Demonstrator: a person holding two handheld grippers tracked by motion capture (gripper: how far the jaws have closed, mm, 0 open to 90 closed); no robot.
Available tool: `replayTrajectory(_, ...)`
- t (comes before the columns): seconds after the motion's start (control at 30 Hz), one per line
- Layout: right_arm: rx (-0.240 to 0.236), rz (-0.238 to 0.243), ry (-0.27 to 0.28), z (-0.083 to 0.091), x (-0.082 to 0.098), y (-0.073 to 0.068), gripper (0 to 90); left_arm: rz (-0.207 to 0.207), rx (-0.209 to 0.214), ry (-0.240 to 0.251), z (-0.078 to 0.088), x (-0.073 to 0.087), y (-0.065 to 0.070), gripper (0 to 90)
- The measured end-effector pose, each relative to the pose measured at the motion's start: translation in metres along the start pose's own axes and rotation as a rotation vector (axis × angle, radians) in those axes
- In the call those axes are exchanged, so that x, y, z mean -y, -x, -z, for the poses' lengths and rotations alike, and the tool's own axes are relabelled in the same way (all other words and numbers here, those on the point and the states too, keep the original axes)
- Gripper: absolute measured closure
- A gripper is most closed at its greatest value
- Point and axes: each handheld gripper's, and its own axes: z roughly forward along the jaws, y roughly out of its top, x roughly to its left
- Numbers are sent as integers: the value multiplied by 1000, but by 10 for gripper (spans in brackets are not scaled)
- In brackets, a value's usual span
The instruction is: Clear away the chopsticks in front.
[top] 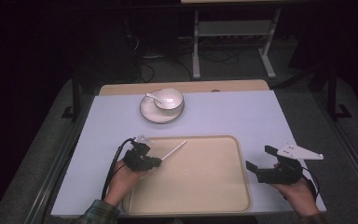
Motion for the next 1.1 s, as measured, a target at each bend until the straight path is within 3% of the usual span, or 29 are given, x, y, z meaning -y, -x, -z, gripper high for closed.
replayTrajectory(0.77,-1,1,3,0,0,0,40,-16,25,-23,-10,1,6,819)
replayTrajectory(1.0,-1,0,3,0,0,0,41,-30,40,-1,-7,-4,10,798)
replayTrajectory(1.1,0,-2,2,0,0,0,40,-63,43,3,-7,-12,13,800)
